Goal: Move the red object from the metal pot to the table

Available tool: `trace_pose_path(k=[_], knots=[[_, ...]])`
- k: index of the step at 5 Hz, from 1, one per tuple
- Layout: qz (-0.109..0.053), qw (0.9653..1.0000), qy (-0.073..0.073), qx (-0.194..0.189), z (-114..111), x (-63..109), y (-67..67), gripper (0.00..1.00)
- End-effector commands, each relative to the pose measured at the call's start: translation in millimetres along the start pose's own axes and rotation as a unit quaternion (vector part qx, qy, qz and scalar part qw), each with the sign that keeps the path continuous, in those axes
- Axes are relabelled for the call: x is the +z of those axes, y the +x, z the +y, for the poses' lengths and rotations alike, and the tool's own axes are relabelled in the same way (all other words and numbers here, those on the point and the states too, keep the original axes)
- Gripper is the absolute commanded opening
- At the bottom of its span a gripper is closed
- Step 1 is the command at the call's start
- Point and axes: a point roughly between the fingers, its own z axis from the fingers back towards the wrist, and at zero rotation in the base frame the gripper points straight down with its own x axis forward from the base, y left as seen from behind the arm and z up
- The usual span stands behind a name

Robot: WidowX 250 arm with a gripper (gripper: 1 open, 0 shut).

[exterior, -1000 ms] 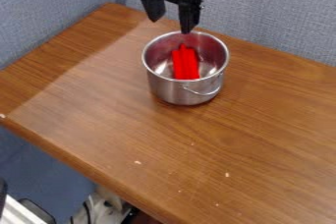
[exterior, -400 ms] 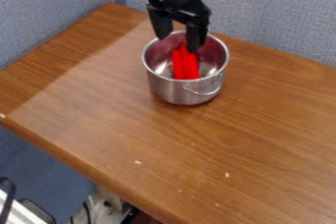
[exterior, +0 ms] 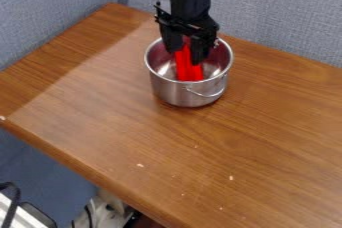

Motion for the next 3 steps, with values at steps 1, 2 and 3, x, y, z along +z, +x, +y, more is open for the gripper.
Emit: trace_pose_path(k=[1, 2, 3], knots=[[-0.012, 0.9999, 0.005, -0.003, 0.1, 4.8, 4.0, 0.00], [-0.022, 0.9997, -0.006, 0.002, 1.4, 15.6, 4.3, 0.00], [-0.040, 0.9991, -0.011, 0.006, 3.6, 29.7, 5.3, 0.00]])
